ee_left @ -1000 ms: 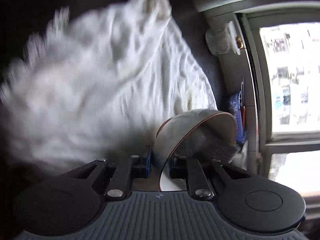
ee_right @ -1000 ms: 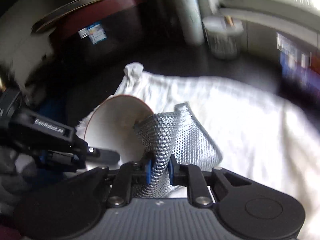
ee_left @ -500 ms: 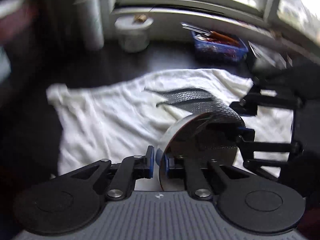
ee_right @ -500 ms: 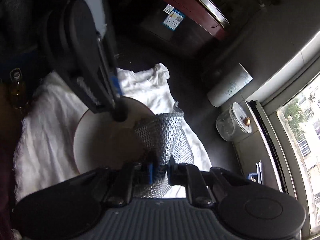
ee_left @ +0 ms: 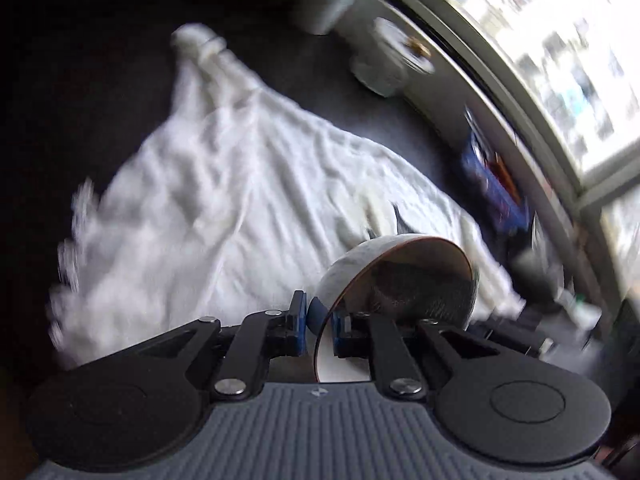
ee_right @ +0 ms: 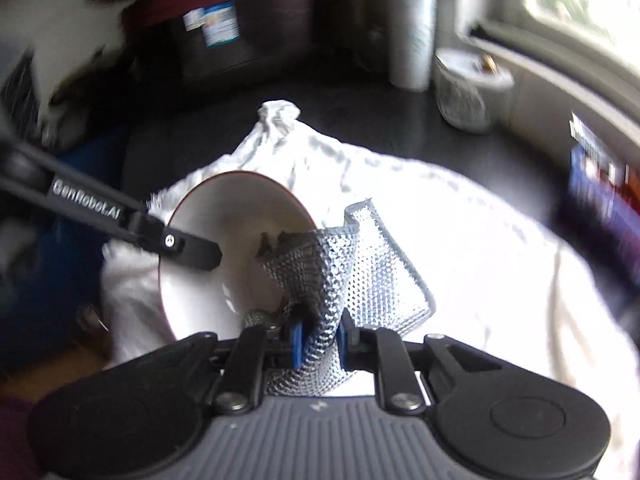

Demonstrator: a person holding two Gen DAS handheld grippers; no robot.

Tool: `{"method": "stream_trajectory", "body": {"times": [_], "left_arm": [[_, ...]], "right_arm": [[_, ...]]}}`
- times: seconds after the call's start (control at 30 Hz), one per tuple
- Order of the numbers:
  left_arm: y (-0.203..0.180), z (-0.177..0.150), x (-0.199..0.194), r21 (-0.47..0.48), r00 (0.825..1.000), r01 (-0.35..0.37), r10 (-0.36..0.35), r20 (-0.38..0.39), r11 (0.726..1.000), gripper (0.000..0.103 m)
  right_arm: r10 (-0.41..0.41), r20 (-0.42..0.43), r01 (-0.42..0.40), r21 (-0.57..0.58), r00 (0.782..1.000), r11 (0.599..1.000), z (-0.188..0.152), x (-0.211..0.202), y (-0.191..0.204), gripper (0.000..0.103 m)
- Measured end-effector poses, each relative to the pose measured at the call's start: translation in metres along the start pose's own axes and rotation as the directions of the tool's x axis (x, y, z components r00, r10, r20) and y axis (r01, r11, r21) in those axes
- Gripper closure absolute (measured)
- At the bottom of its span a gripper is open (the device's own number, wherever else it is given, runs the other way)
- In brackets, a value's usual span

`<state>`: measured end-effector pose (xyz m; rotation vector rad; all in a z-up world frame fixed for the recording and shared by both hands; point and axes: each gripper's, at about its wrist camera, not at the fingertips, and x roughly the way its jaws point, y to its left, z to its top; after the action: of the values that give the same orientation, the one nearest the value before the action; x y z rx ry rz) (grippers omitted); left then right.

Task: Clean bowl

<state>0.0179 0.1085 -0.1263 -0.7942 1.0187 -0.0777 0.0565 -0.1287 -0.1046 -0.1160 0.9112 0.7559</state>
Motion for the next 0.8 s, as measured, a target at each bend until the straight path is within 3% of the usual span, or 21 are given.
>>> {"method": "stream_trajectory", "body": {"times": [0.1, 0.17, 0.3, 0.33, 0.4, 0.43, 0.47, 0.53, 0.57, 0.63, 0.67, 0.73, 0.8], "left_arm": [[0.025, -0.007, 0.010, -0.214, 0.995, 0.072, -0.085, -0.053, 0.974, 0.089], [0.033, -0.013, 0.017, -0.298, 0.987, 0.101, -0.133, -0.088, 0.949, 0.089], [0.019, -0.012, 0.021, -0.191, 0.988, 0.089, -0.111, -0.107, 0.978, 0.089], [0.005, -0.008, 0.017, -0.069, 0.994, 0.049, -0.055, -0.090, 0.996, 0.089], [-0.016, -0.005, 0.013, 0.118, 0.998, -0.015, 0.022, -0.059, 0.993, 0.089], [-0.033, -0.006, 0.011, 0.260, 0.997, -0.058, 0.070, -0.037, 0.964, 0.089], [-0.049, -0.007, 0.009, 0.387, 0.994, -0.098, 0.110, -0.011, 0.917, 0.089], [-0.069, -0.012, 0.010, 0.540, 0.987, -0.143, 0.158, 0.019, 0.830, 0.089], [-0.080, -0.015, 0.011, 0.609, 0.983, -0.164, 0.179, 0.036, 0.776, 0.090], [-0.093, -0.020, 0.014, 0.706, 0.976, -0.195, 0.206, 0.072, 0.681, 0.092], [-0.101, -0.025, 0.016, 0.754, 0.968, -0.226, 0.227, 0.104, 0.617, 0.092], [-0.109, -0.033, 0.020, 0.800, 0.958, -0.261, 0.249, 0.144, 0.541, 0.093], [-0.104, -0.031, 0.017, 0.759, 0.965, -0.240, 0.233, 0.119, 0.605, 0.092]], "right_arm": [[0.080, 0.000, -0.079, 0.158, 0.997, 0.984, -0.006, 0.001, -0.011, 0.085], [0.064, 0.020, -0.067, 0.163, 0.998, 0.984, -0.004, -0.006, -0.010, 0.085], [0.011, 0.023, -0.012, 0.069, 1.000, 0.998, 0.004, -0.012, -0.002, 0.088], [-0.006, 0.025, 0.005, 0.035, 1.000, 0.999, 0.005, -0.010, -0.001, 0.088], [-0.043, 0.030, 0.045, -0.045, 0.999, 0.998, 0.005, -0.009, 0.006, 0.089], [-0.063, 0.036, 0.066, -0.087, 0.997, 0.994, 0.005, -0.009, 0.009, 0.090], [-0.088, 0.051, 0.095, -0.144, 0.995, 0.985, 0.005, -0.011, 0.014, 0.091], [-0.146, 0.086, 0.164, -0.278, 0.986, 0.947, 0.004, -0.015, 0.027, 0.091], [-0.181, 0.110, 0.209, -0.377, 0.977, 0.902, 0.003, -0.016, 0.037, 0.091], [-0.218, 0.144, 0.261, -0.507, 0.965, 0.822, 0.001, -0.016, 0.050, 0.091], [-0.229, 0.154, 0.276, -0.555, 0.961, 0.785, 0.000, -0.016, 0.054, 0.091], [-0.247, 0.168, 0.296, -0.638, 0.954, 0.711, -0.004, -0.013, 0.061, 0.090], [-0.247, 0.154, 0.286, -0.647, 0.957, 0.707, -0.005, -0.012, 0.059, 0.090]]}}
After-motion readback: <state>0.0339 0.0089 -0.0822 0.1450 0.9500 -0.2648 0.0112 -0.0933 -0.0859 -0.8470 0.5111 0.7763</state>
